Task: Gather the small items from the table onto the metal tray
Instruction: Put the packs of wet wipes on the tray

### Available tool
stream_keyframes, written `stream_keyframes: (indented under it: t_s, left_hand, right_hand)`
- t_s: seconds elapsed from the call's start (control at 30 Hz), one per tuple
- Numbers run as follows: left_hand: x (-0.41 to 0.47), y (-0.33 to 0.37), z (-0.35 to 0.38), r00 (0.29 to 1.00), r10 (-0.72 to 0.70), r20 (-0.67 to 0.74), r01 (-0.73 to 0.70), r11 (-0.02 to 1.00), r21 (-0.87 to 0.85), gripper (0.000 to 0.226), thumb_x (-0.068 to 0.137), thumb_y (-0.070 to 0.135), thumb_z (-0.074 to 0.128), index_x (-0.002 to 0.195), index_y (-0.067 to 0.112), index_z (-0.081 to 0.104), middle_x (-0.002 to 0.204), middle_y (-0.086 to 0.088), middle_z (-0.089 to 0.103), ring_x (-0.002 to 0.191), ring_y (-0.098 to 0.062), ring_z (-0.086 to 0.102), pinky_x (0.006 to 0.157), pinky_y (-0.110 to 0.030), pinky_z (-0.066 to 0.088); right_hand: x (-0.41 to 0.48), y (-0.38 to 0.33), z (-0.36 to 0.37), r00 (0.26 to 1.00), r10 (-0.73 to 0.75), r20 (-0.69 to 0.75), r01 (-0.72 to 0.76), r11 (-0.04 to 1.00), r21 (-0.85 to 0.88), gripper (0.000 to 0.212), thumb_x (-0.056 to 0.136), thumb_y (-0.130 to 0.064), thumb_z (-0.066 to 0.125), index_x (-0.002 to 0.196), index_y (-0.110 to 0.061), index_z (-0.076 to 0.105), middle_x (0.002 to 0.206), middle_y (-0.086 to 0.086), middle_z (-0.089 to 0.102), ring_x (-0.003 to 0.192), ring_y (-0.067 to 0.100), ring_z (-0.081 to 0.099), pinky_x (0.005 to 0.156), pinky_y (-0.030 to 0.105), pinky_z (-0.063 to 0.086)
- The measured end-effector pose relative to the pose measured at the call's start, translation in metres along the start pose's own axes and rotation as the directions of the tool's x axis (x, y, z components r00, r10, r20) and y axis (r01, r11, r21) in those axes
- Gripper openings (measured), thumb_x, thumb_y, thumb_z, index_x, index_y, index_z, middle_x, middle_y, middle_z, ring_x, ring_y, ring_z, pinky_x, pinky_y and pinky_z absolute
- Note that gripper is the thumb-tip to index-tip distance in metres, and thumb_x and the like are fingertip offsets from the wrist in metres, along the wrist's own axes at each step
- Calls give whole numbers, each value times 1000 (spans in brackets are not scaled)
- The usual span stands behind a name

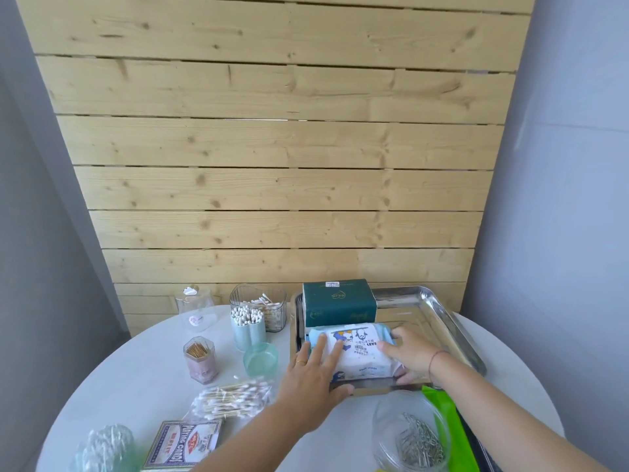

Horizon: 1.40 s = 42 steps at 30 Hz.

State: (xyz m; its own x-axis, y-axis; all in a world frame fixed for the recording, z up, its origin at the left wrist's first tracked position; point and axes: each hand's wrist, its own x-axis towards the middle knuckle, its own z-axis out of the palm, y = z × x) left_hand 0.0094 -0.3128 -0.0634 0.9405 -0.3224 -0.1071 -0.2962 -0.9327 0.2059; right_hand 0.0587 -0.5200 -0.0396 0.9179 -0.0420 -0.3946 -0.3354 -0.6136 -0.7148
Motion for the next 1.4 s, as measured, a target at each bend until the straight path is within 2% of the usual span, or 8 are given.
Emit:
stream_keyframes:
  t_s: [0.23,0.43,0.8,1.0,1.1,1.13,1.2,1.4]
  left_hand:
    - [13,6,-11,999,38,7,-37,998,-57,116,49,79,-9,151,25,-4,161,2,-11,148,-28,-12,120,-38,0]
    - [21,1,-4,1000,25,15,-26,998,62,127,38,82,-28,150,27,-7,161,2,-10,148,-28,-10,120,-44,-2]
    - [-22,37,-34,985,16,-173,-29,997,-77,77,87,65,22,150,22,17,159,4,16,148,-19,7,121,-40,4]
    - [-94,130,-25,992,110,-55,-116,687,-717,18,86,20,57,102,28,61,88,17,56,77,-1,52,80,-16,46]
    - [-107,162,-2,994,78,82,11,654,-757,27,85,23,57,111,31,53,96,17,50,90,-3,52,82,-11,43]
    - [-108,167,1,994,67,86,20,664,-748,35,86,23,57,120,28,51,107,12,48,102,-6,51,91,-14,41]
    - [-110,177,5,994,39,102,48,679,-733,48,87,21,54,133,18,44,126,3,42,122,-11,45,102,-19,33]
    - [-106,199,21,973,-84,217,228,534,-814,70,54,42,53,116,10,52,123,-4,53,118,-25,53,105,-41,41]
  right_hand:
    - [11,-9,14,998,48,-30,-39,968,249,29,88,-20,62,110,-7,48,95,7,57,72,24,67,63,40,61]
    - [15,-10,12,995,67,-79,-73,994,-78,64,82,-47,61,129,-7,44,114,14,63,75,25,68,67,36,59]
    - [-50,-8,-54,965,-118,-234,71,978,-198,44,89,-44,52,75,-2,56,77,17,55,70,28,49,69,31,37]
    - [-119,51,-87,957,-40,-287,-32,970,-242,39,78,-34,57,64,2,50,68,28,44,67,40,44,60,35,37]
    - [-122,83,-80,958,37,-284,-86,983,-163,46,84,-28,60,88,17,56,96,42,56,104,53,49,75,48,49]
    - [-121,90,-77,961,43,-274,-79,989,-123,43,85,-28,59,84,14,53,121,33,49,95,13,27,91,51,44]
    - [-120,101,-70,975,67,-214,-79,996,-46,34,85,-31,59,68,-12,37,71,16,33,65,21,26,54,30,28]
    - [-118,115,-57,972,152,-180,-130,983,126,36,85,-39,58,70,-20,31,87,7,51,79,24,49,61,27,40]
